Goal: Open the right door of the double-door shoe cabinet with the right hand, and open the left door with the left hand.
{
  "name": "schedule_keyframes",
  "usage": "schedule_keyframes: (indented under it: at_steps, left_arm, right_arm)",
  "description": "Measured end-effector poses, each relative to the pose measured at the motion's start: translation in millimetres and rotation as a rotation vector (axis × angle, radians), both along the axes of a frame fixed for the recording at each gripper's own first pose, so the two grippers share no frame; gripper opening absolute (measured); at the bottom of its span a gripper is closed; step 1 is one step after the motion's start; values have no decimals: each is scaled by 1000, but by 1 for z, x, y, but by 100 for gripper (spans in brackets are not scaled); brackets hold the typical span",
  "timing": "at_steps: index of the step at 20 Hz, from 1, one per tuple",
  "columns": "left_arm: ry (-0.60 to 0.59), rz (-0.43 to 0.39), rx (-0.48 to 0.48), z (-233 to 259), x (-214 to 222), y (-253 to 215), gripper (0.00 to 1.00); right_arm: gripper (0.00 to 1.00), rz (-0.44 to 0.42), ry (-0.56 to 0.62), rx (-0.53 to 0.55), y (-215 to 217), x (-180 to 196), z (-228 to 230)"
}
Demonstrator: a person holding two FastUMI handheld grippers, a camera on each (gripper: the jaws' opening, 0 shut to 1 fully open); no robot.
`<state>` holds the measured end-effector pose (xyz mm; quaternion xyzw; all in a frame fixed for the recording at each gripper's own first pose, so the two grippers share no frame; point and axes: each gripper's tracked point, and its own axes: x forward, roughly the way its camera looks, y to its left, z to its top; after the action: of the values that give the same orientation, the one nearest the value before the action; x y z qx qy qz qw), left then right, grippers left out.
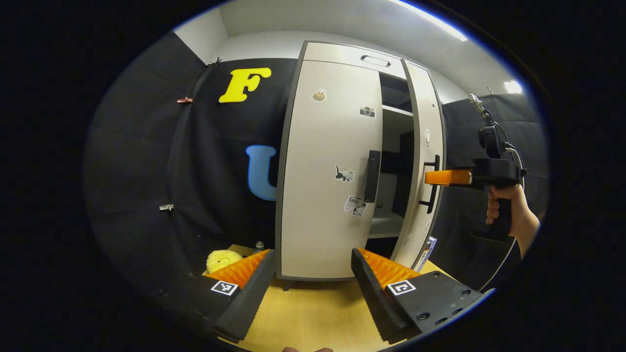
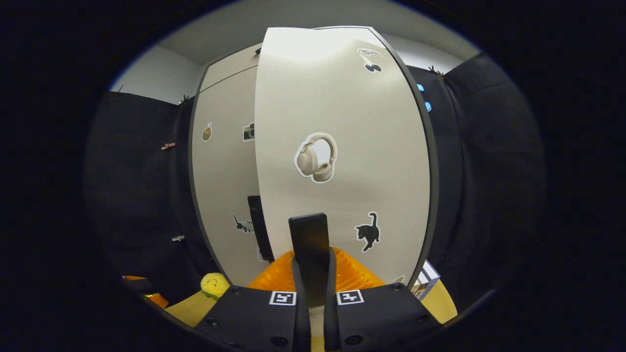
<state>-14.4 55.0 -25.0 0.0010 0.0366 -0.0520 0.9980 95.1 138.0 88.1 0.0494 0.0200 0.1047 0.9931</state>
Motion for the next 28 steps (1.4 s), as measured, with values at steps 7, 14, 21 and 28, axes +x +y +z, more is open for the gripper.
schedule_keyframes:
  at_steps: [7, 14, 21, 28]
  left_arm:
    - [-29, -41, 40, 10, -4, -26, 95]
    - [-17, -53, 25, 8, -4, -46, 95]
    - [-19, -57, 21, 11, 0, -65, 95]
    - [-7, -80, 2, 8, 10, -92, 95]
  right_arm:
    - [15, -52, -2, -21, -42, -40, 2]
    - [14, -88, 18, -48, -68, -60, 3]
    - [14, -134, 32, -28, -104, -75, 4]
    - [12, -199, 57, -19, -170, -81, 5]
